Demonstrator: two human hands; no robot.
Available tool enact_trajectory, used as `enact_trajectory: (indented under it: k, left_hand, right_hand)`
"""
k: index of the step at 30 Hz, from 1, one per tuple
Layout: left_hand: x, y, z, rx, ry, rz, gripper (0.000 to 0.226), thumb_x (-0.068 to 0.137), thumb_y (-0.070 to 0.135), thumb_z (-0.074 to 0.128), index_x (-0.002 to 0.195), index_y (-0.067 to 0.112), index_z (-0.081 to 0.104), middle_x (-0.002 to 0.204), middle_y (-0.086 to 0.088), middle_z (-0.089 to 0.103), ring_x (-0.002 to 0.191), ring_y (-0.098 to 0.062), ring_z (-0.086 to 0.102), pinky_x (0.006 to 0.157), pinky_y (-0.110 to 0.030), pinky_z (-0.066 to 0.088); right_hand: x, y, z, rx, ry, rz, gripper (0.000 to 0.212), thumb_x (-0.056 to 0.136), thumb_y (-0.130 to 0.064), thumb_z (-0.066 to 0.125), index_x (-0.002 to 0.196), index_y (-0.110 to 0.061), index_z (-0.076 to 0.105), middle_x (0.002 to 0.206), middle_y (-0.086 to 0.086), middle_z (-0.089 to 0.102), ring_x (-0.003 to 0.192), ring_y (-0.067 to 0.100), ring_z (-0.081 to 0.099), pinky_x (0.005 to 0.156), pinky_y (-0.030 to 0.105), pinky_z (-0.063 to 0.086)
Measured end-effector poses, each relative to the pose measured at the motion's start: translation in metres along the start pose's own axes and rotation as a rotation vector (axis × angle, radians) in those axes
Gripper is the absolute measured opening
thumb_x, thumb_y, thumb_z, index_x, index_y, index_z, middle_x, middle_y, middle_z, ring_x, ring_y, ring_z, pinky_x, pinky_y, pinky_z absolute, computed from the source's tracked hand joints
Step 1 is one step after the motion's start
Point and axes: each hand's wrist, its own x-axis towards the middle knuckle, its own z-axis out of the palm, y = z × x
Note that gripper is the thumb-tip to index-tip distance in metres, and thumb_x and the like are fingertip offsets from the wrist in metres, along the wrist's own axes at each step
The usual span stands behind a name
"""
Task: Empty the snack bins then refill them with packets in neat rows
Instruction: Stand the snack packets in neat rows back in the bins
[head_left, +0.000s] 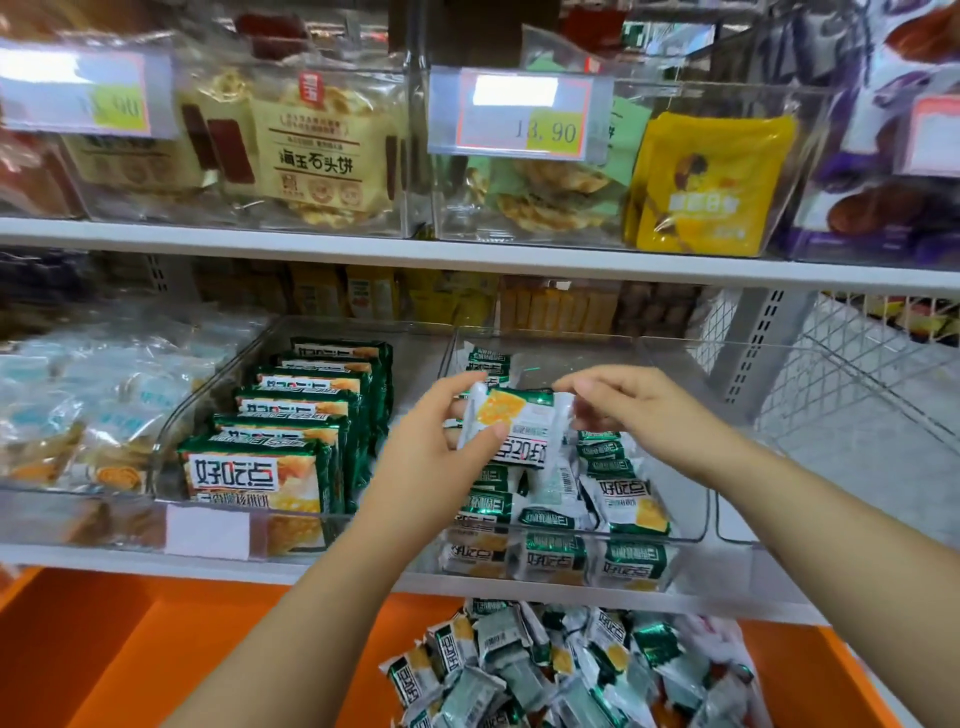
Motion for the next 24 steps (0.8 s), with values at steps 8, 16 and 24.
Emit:
enact_trajectory:
  k: [8,16,24]
  left_hand:
    - [-0.016,-0.007,-0.034,0.014,0.16,-0.084,0.067,0.082,0.031,0.072,0.14,0.033,0.038,0.113,0.009,0.063,0.097,-0.009,0.064,0.078,-0.025,0.051]
    - [-0.026,0.001,-0.04,-0.331,0.273,-0.21,0.059,0.081,0.023,0.073,0.133,0.029,0.045,0.097,0.008,0.064,0.091,-0.014,0.066,0.083,-0.032,0.052]
    - [-0.04,0.003,-0.01,-0.327,0.074,-0.249,0.023,0.089,0.034,0.064,0.111,0.031,0.06,0.114,-0.007,0.064,0.081,-0.016,0.067,0.061,-0.026,0.053]
  right_hand:
    - [0.02,0.047,0.033,-0.426,-0.262,0.255,0.076,0.085,-0.026,0.07,0.148,-0.023,0.027,0.148,0.008,0.039,0.127,0.024,0.047,0.102,0.033,0.039]
    - [0.007,0.03,0.017,-0.457,0.042,0.107,0.027,0.074,-0.018,0.08,0.094,-0.02,0.062,0.091,0.0,0.059,0.075,0.013,0.057,0.059,0.019,0.039]
    - [-0.076,-0.003,0.004,-0.349,0.179,-0.179,0.045,0.08,-0.003,0.069,0.086,-0.042,0.047,0.103,-0.016,0.058,0.063,0.004,0.057,0.057,0.014,0.039]
